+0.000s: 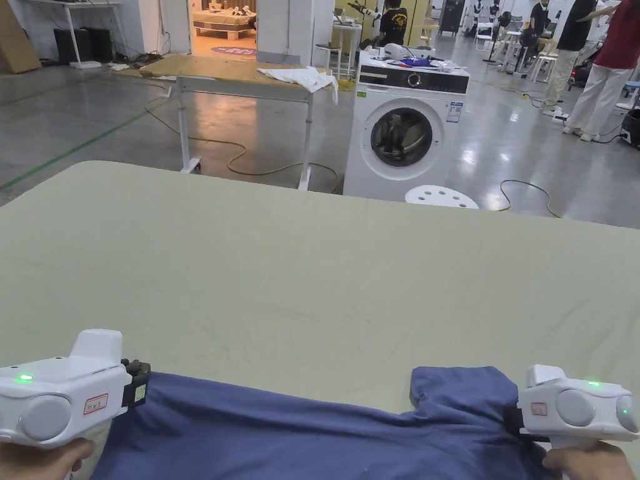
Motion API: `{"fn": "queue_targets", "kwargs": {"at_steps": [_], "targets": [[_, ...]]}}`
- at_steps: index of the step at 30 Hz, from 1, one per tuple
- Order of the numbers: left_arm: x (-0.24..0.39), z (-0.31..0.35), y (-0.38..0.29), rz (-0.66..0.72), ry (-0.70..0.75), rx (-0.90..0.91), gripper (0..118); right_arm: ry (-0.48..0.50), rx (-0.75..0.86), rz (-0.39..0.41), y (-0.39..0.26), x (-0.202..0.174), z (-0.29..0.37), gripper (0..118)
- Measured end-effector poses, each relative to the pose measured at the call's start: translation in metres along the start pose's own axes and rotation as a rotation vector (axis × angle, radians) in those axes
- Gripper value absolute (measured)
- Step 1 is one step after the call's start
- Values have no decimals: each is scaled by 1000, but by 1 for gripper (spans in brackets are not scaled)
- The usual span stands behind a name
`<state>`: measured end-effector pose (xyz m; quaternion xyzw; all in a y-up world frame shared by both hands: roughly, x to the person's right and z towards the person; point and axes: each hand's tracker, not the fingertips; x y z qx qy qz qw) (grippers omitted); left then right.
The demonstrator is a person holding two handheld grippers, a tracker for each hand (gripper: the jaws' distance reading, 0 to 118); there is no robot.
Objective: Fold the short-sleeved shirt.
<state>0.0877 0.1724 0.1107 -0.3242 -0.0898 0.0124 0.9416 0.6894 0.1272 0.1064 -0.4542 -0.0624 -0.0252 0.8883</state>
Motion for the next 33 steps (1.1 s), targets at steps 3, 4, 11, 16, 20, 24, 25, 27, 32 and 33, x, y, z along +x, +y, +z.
{"fn": "queue_targets", "kwargs": {"at_steps": [3,4,11,16,20,24,25,27,32,33], "targets": [[-1,8,3,-3,-3,13,0,23,60,-10,-2,4,29,1],[-3,12,4,-2,-8,25,0,28,77,-21,-2,6,39,1],[-16,51,6,10,-37,77,0,63,185,-25,-21,14,121,1],[-27,90,-17,2,-76,83,0,67,211,-4,-58,15,178,1],[-33,116,-47,11,-100,55,0,69,181,19,-97,13,201,1],[-40,129,-79,18,-118,-25,0,56,91,40,-141,12,205,1],[-39,130,-87,8,-116,-48,0,42,62,49,-151,11,203,1],[-38,131,-101,-12,-120,-96,0,18,10,60,-169,11,197,1],[-26,114,-130,-37,-85,-220,1,2,-89,65,-198,5,168,1],[-24,109,-134,-50,-74,-236,1,-3,-104,75,-200,4,162,1]]}}
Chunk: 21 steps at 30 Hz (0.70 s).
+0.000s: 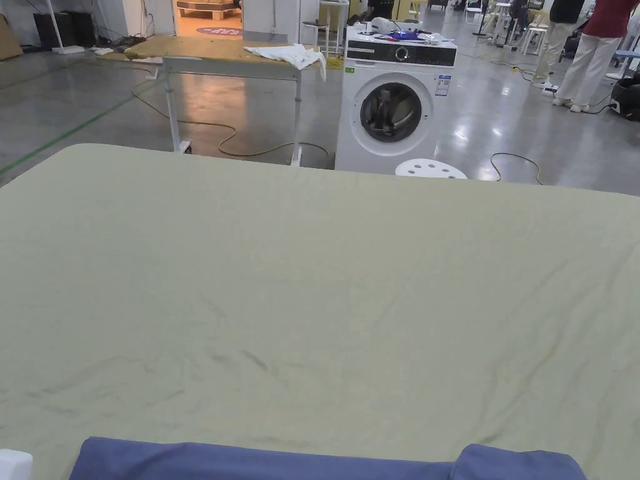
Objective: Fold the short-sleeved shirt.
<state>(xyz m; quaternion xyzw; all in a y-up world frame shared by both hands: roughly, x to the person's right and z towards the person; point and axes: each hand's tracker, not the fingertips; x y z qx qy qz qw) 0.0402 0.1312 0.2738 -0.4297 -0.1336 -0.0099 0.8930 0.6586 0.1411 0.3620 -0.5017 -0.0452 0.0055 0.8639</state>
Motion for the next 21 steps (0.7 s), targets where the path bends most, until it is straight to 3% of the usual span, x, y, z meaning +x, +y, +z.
{"fn": "queue_targets", "kwargs": {"at_steps": [3,5,7,9,10,17,21], "targets": [[10,-6,-3,-19,28,14,6,-6,3,-6,-3,-5,-11,3],[14,-4,2,-13,43,25,13,-26,14,4,-1,-8,-8,11],[16,1,6,-8,48,33,28,-58,14,17,4,-12,1,42],[24,6,10,-15,91,90,59,-98,37,34,10,-15,15,72],[28,11,13,-21,110,126,65,-99,71,40,14,-18,24,72],[54,9,44,-16,88,350,66,-129,362,1,54,-49,57,72],[80,9,66,-35,126,496,65,-41,587,-80,72,-73,48,72]]}}
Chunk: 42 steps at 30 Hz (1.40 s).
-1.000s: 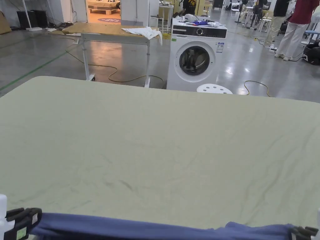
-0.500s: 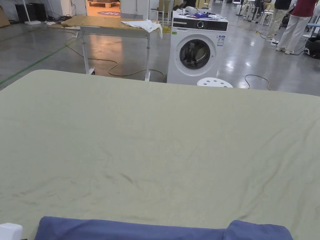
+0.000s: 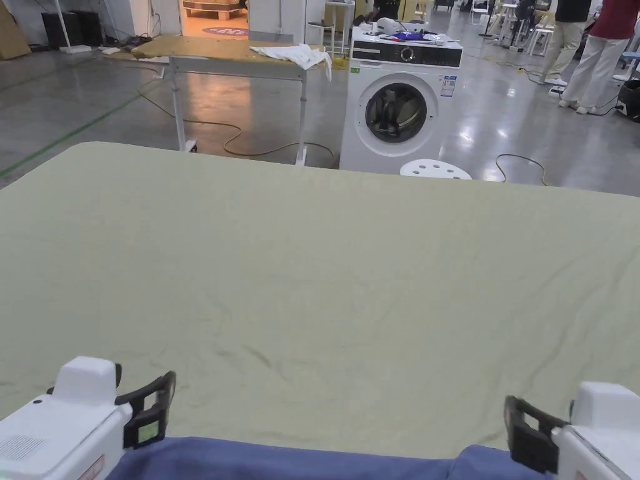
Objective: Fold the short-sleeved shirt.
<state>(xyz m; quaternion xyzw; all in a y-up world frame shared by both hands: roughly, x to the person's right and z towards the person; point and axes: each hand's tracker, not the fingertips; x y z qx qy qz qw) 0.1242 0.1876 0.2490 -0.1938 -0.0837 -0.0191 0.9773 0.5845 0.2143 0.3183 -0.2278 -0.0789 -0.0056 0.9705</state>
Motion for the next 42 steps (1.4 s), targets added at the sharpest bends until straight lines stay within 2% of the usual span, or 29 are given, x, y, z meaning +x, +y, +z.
{"fn": "queue_targets", "kwargs": {"at_steps": [3,5,8,9,10,12,16,19,26,29,32,34,36,37,39,42], "targets": [[19,0,16,-20,35,113,63,-12,153,-24,4,-27,-4,72],[29,3,26,-28,50,171,59,-13,235,-35,7,-40,-2,66],[35,9,39,-34,75,244,34,-30,359,-35,14,-59,4,37],[38,12,43,-37,78,263,22,-29,398,-34,17,-64,6,20],[38,14,45,-41,85,283,16,-24,421,-28,20,-68,8,12],[37,18,49,-41,97,297,0,-28,431,-21,25,-76,9,5],[26,30,51,-30,120,306,0,-21,452,-8,32,-87,8,1],[2,34,47,4,125,232,0,2,447,13,33,-94,5,1],[-99,15,6,171,-96,-217,0,48,380,54,25,-103,-7,1],[-130,5,-22,326,-184,-358,0,62,352,69,20,-105,-13,1],[-156,-9,-46,474,-261,-451,11,71,329,72,16,-106,-16,1],[-164,-16,-58,542,-311,-494,40,72,316,73,14,-106,-17,1],[-170,-25,-69,610,-350,-532,79,71,305,77,12,-105,-18,1],[-171,-29,-74,655,-397,-540,84,69,299,79,12,-105,-19,1],[-175,-33,-79,724,-483,-475,85,68,290,79,11,-104,-18,1],[-174,-44,-84,836,-601,-520,84,63,283,79,10,-104,-19,1]]}}
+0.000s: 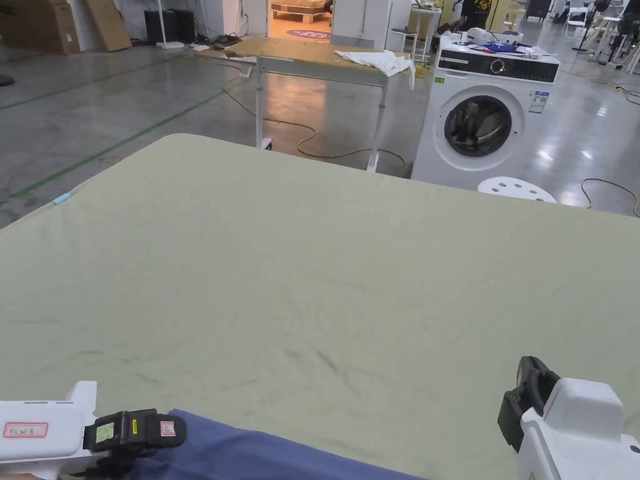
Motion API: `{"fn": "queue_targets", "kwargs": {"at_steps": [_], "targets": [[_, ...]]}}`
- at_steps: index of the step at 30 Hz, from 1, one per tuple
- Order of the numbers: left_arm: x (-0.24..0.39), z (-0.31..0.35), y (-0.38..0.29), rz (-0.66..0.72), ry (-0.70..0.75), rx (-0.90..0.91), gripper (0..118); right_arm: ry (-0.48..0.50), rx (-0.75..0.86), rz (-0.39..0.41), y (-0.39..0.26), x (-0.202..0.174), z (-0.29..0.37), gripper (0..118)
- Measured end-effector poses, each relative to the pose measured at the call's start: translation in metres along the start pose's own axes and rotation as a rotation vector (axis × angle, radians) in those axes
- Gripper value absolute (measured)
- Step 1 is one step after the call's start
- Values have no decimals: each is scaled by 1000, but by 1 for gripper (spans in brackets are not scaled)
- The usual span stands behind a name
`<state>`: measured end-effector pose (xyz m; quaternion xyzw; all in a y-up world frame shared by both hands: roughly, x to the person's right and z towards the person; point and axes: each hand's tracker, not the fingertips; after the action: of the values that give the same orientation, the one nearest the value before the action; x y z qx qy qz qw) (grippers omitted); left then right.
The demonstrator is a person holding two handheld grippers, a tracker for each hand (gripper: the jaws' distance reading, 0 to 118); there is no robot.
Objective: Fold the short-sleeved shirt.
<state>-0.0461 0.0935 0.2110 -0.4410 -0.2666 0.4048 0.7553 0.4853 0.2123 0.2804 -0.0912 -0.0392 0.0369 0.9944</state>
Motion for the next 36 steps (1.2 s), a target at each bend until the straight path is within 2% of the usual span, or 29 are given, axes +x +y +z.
{"fn": "queue_targets", "kwargs": {"at_steps": [2,3,4,5,6,7,8,10,11,15,18,19,21,24,27,30,36], "targets": [[-5,-13,-1,44,-87,-56,84,0,-3,0,0,0,0,1],[-41,-18,19,37,-112,-91,81,1,-7,-1,-1,0,0,1],[-41,-22,20,31,-110,-103,72,3,-9,-3,-1,0,-1,1],[-41,-25,22,29,-102,-101,56,4,-11,-5,-1,0,-1,1],[-41,-29,23,38,-79,-107,26,5,-14,-5,-1,-1,-1,1],[-41,-33,14,34,-6,-120,16,6,-16,-4,-2,-1,-1,1],[-40,-36,14,-2,47,-125,15,8,-17,-4,-2,-2,-2,1],[-40,-35,13,-14,13,-112,11,13,-23,-6,-3,-1,-3,1],[-6,-41,-11,4,14,-98,10,16,-26,-7,-3,-2,-4,1],[15,-28,-10,-72,69,-73,8,19,-29,-9,-2,0,-4,1],[38,-13,-10,-74,68,-55,7,21,-26,-9,-2,2,-5,1],[13,-13,4,-86,76,-44,6,21,-24,-9,-1,2,-5,1],[23,0,11,-106,103,-29,6,26,-20,-10,0,3,-6,1],[34,29,28,-158,209,-3,6,32,-17,-11,0,3,-7,1],[47,53,34,-181,384,16,6,41,-20,-14,-1,2,-9,1],[58,64,33,-211,466,27,6,52,-21,-22,-3,2,-10,1],[137,48,-12,-288,429,12,6,66,-31,-36,-6,0,-11,1]]}}
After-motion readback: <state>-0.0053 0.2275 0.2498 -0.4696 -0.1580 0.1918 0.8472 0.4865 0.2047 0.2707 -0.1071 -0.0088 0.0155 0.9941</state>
